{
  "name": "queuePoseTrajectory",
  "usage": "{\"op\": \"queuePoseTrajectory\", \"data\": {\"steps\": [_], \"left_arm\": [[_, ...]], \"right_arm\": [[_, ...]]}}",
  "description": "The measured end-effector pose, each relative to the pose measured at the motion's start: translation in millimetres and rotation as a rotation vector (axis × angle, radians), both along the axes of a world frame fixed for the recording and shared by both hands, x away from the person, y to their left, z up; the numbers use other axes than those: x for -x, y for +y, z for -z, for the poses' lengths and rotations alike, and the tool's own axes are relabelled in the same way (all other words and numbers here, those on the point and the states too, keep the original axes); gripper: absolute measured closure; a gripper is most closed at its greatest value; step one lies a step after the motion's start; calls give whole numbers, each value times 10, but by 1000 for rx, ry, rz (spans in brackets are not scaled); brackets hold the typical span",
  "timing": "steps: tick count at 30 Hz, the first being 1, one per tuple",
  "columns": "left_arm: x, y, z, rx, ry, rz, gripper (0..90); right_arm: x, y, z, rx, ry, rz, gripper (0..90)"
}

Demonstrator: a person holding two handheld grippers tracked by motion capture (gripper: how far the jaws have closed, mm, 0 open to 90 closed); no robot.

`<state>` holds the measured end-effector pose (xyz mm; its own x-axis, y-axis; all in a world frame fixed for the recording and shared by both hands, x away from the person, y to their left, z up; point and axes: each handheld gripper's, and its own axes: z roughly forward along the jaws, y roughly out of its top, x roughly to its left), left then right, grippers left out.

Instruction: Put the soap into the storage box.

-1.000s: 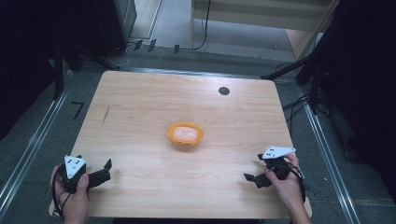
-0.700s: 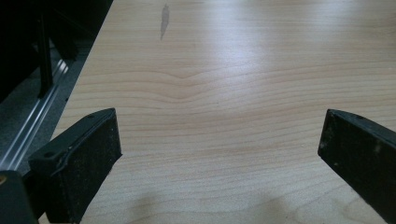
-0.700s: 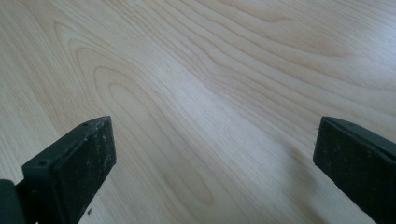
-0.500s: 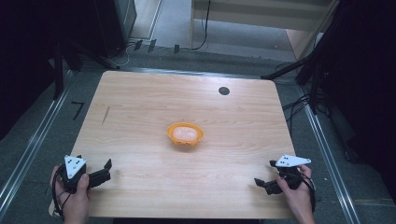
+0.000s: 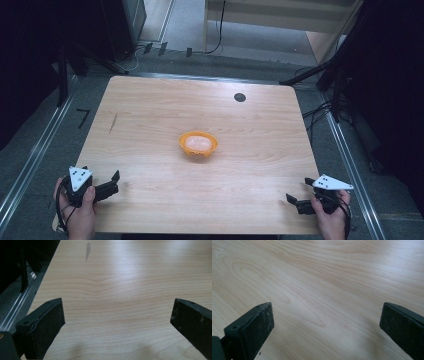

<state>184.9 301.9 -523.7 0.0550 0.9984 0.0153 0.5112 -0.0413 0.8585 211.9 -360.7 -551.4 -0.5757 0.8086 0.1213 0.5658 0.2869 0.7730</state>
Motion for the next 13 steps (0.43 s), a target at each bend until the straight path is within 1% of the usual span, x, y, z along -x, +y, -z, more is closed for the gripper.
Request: {"op": "queuePoseTrajectory", "data": {"steps": [4,9,13], "left_arm": [[-4,-1,1,1,4,4,0],[-22,6,2,10,22,15,0],[-36,8,3,10,38,21,0]], "right_arm": [[35,-54,5,-27,-13,21,0],[33,-42,13,-38,-33,30,0],[38,-46,14,-43,-36,39,0]]}}
